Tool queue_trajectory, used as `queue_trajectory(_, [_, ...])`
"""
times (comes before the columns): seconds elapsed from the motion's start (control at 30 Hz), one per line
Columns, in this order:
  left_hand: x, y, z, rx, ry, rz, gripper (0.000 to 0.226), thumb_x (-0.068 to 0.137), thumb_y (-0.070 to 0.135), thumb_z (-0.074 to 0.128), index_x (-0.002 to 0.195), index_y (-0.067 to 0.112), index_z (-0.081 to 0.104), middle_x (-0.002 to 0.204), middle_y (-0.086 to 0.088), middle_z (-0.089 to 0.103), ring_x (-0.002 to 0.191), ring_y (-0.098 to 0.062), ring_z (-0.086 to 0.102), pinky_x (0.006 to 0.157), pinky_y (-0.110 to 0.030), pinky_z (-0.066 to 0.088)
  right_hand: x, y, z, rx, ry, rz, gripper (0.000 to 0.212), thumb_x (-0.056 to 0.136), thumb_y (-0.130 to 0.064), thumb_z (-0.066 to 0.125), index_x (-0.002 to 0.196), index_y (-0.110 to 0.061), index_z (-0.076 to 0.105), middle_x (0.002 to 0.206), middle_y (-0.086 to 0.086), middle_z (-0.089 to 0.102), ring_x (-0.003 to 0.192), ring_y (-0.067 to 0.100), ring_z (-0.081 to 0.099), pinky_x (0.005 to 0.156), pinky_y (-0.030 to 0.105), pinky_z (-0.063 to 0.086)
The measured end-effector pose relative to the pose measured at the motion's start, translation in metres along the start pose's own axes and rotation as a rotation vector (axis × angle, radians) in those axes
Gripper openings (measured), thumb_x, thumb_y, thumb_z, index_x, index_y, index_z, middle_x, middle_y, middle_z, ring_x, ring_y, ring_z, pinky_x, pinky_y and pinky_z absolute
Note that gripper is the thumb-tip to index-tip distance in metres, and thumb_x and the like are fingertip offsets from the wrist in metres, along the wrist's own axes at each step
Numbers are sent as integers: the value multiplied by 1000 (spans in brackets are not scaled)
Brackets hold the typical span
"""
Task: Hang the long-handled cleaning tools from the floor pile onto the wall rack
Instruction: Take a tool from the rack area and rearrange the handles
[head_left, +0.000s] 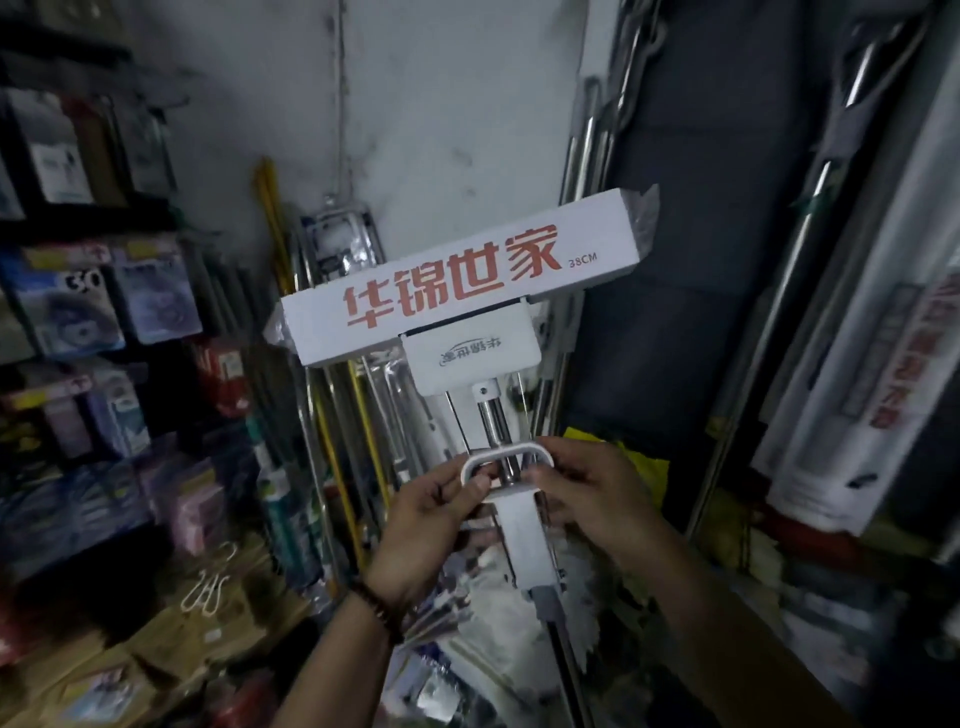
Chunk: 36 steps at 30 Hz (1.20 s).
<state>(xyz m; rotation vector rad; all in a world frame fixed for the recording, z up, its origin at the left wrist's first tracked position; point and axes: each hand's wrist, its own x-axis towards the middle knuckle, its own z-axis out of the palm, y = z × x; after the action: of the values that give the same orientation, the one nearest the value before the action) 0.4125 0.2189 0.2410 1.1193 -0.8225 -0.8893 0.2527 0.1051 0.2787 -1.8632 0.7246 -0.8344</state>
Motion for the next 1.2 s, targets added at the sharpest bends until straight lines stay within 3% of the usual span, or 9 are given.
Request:
queue_trajectory(0.13, [20,40,22,22,-108,36,28,103,14,60,127,22,74,118,-14,77,102,-31,76,88,-51,63,5,-41,-26,-57,87,-77,26,98,-11,70,110,-31,82,94,15,79,87,27,76,76,57,64])
queue_trajectory(0.3, [54,98,58,44,-227,131,28,104,18,59,126,24,75,116,-7,79,104,-27,76,82,-47,63,12,-102,-70,-77,184,-158,34,98,1,66,100,-29,82,73,-6,77,70,1,68,68,23,58])
queue_trajectory(0.4, [77,134,87,54,-279,214,29,104,16,57,121,26,77,101,-4,80,85,-19,76,75,-42,62,23,-127,-100,-121,292,-212,30,98,-2,68,109,-25,82,73,-8,76,70,1,67,68,19,52])
queue_trajectory(0.5, [102,171,119,66,-318,298,29,106,19,55,123,31,76,111,-10,79,96,-32,77,74,-44,64,42,-154,-132,-150,381,-273,32,99,-4,67,109,-31,81,83,-15,79,80,3,74,80,31,60])
queue_trajectory(0.6, [128,207,155,40,-312,382,27,105,18,57,124,26,74,105,-6,81,79,-19,78,67,-37,64,60,-179,-163,-130,455,-311,31,100,-9,66,106,-36,80,91,-10,81,89,12,77,92,46,62])
queue_trajectory(0.77, [171,258,221,35,-363,462,25,107,19,55,123,20,73,108,-9,80,92,-29,79,75,-50,65,90,-217,-227,-50,525,-325,24,103,-12,64,114,-26,79,93,4,80,85,22,79,77,48,67])
queue_trajectory(0.9, [208,298,272,94,-390,567,24,107,22,54,118,18,75,110,-14,77,88,-27,78,64,-41,63,113,-246,-279,46,534,-353,19,104,-10,61,114,-13,77,98,23,75,73,22,76,63,36,65])
queue_trajectory(1.1, [270,345,338,258,-339,759,26,102,40,59,107,23,79,102,-15,78,92,-44,76,73,-68,60,152,-277,-352,-14,593,-388,17,105,-14,62,112,-11,77,93,12,75,67,19,72,69,47,67])
queue_trajectory(1.2, [292,360,366,279,-339,770,29,101,38,60,102,15,79,100,-23,76,85,-44,76,64,-65,62,172,-284,-381,-34,613,-384,17,106,-13,60,113,-8,75,97,15,75,69,22,73,62,39,65])
